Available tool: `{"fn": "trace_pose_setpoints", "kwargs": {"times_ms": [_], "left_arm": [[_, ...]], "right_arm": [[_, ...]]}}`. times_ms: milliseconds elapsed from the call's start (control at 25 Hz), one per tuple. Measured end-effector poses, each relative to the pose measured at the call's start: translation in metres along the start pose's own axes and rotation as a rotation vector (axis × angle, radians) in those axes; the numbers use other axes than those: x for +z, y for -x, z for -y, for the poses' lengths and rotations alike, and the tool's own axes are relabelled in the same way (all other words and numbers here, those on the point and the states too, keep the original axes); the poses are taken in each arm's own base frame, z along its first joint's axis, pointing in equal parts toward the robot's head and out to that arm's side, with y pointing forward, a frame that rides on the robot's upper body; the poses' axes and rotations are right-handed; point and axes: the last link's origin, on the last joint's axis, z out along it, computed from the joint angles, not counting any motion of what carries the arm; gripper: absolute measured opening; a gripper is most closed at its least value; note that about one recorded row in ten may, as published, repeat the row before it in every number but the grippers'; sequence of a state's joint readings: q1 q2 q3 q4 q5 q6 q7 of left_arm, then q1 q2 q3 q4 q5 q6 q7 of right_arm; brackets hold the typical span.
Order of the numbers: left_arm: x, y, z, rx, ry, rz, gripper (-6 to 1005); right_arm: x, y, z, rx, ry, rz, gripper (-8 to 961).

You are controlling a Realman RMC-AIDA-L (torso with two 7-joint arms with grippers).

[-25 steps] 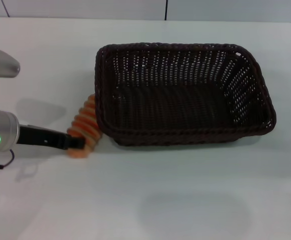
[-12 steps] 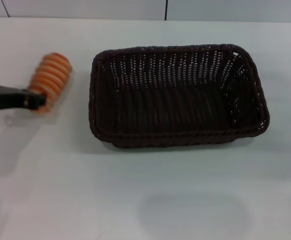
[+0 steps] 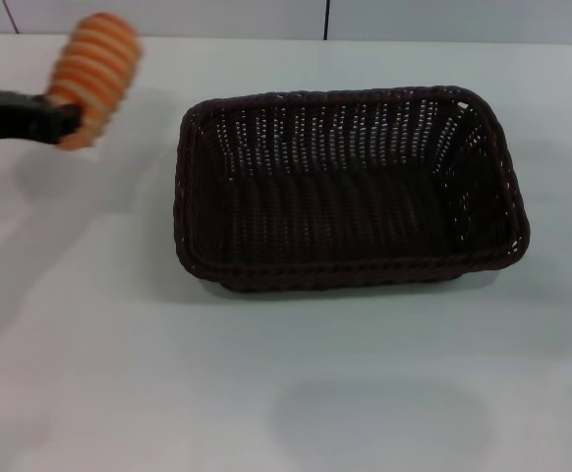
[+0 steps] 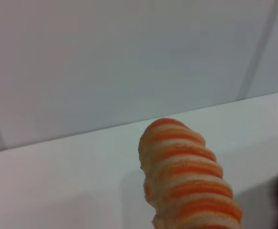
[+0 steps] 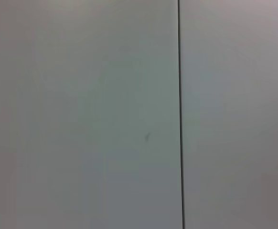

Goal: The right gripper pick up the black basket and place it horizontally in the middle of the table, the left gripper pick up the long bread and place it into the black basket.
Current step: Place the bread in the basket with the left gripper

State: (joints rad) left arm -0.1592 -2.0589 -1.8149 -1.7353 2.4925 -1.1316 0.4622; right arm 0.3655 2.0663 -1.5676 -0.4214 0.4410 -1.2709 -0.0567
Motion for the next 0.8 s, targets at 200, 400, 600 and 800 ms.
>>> {"fn": "trace_pose_setpoints", "kwargs": {"times_ms": [200,400,600,800], "left_arm": [[-0.010,-0.020,-0.052,0.079,0.192,-0.013,316],[-0.013,-0.026,-0.095,0.160,0.315,-0.020,269],[-0.011,-0.026,-0.105,0.177,0.340,-0.014,240],[0.012,-0.015,-0.131,0.198,0.416,0.050,215]], "right_arm": [[0.000,-0.001,0.000,-0.002,0.000,-0.004,318],[0.000,-0.001,0.000,-0.002,-0.001,-0.004,318],[0.000,-0.001,0.000,0.000,-0.001,-0.005,318],[-0.001,-0.002,0.001,-0.002,0.000,-0.009,317]]}}
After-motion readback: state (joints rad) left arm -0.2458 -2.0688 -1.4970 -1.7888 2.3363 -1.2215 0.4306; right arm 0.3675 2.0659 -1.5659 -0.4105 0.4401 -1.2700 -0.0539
